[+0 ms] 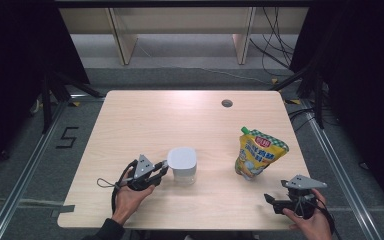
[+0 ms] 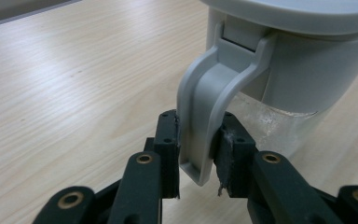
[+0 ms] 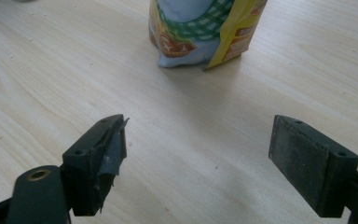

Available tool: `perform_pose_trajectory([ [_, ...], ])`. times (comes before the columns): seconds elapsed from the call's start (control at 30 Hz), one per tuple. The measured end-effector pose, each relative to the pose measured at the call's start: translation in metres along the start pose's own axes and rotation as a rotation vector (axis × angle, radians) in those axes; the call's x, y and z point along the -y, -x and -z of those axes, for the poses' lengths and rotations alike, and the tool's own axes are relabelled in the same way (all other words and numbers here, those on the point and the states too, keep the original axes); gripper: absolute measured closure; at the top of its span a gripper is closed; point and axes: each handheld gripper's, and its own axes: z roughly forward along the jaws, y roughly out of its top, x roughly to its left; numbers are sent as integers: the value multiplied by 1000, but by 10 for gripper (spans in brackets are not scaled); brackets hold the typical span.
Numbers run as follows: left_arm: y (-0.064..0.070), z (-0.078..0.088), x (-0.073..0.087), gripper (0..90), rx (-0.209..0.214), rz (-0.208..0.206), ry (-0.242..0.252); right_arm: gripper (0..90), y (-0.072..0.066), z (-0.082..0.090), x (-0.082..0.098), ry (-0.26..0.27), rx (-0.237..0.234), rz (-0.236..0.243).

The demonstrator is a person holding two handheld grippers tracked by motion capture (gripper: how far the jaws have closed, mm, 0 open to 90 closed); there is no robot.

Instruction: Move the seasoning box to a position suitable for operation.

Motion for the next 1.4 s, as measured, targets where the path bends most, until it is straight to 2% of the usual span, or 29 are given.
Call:
perform_pose_trajectory([
  [0.03, 3, 0, -1, 716, 10, -18, -4, 198, 2, -2, 0, 19, -2, 29],
  [0.07, 8, 0, -1, 716, 27, -19, -1, 198, 2, 0, 0, 10, 7, 35],
  [0.1, 8, 0, -1, 715, 27, -19, -1, 199, -1, 0, 1, 4, 2, 0],
  [0.13, 14, 1, -1, 716, 55, -46, -4, 199, 3, -1, 0, 15, 3, 37],
  [0.17, 19, 1, -1, 716, 63, -39, -2, 199, 0, 0, 1, 5, -2, -1],
  [0.2, 19, 1, -1, 716, 63, -39, -2, 199, 0, 0, 1, 5, -1, 10],
  [0.23, 24, 2, -1, 716, 77, -61, -5, 199, 3, -1, 0, 14, 0, 41],
  [0.27, 24, 2, -1, 716, 77, -61, -5, 199, 1, 0, 1, 10, 1, 23],
  [0.3, 31, 3, -1, 715, 88, -43, -8, 199, 2, -1, 0, 14, 1, 32],
  [0.37, 35, 4, -1, 715, 91, -56, -14, 199, 0, 0, 1, 4, -1, 3],
  [0.4, 38, 4, -1, 714, 100, -50, -15, 199, 2, 0, 0, 10, 6, 37],
  [0.43, 39, 4, -1, 714, 111, -51, -13, 199, 0, 0, 0, 3, 8, 10],
  [0.5, 40, 4, -1, 714, 110, -55, -12, 199, 1, 0, 0, 7, 6, 20],
  [0.6, 47, 5, -1, 713, 134, -74, -12, 199, 0, 0, 0, 5, 2, 17],
  [0.7, 52, 5, -1, 712, 145, -64, -18, 199, 3, -1, 0, 14, -3, 39],
  [0.83, 59, 5, -1, 711, 162, -57, -14, 200, 3, -1, 0, 6, -3, 22],
  [0.87, 59, 6, -2, 710, 162, -72, -21, 199, 3, -1, 0, 12, 6, 29],
  [0.9, 61, 6, -2, 710, 165, -63, -21, 199, 3, -1, 0, 14, 4, 33],
  [0.93, 61, 6, -2, 710, 171, -89, -23, 200, 3, -2, 0, 13, 8, 36],
  [0.97, 64, 6, -2, 709, 172, -63, -24, 200, 3, -2, 0, 11, 6, 34],
  [1.0, 64, 6, -2, 708, 175, -65, -23, 199, 4, -3, 0, 16, -9, 25],
  [1.03, 65, 7, -1, 709, 173, -62, -19, 200, 1, -2, 0, 4, -1, -5],
  [1.07, 64, 7, -2, 709, 170, -82, -26, 200, 1, -2, 0, 2, -1, -3],
  [1.13, 66, 7, -1, 706, 180, -56, -20, 200, 3, -3, 0, 10, -1, 11],
  [1.27, 68, 10, -1, 699, 178, -56, -31, 200, 7, -5, 1, 12, -11, 17],
  [1.3, 71, 10, 0, 697, 189, -45, -27, 200, 8, -6, 1, 16, -8, 14],
  [1.33, 70, 11, 0, 695, 186, -63, -34, 200, 8, -6, 0, 9, -2, 17],
  [1.37, 72, 11, 0, 693, 190, -55, -25, 201, 6, -6, 0, -2, -13, -11],
  [1.4, 73, 11, 1, 691, 196, -31, -24, 204, 9, -7, 0, 16, -7, 32],
])
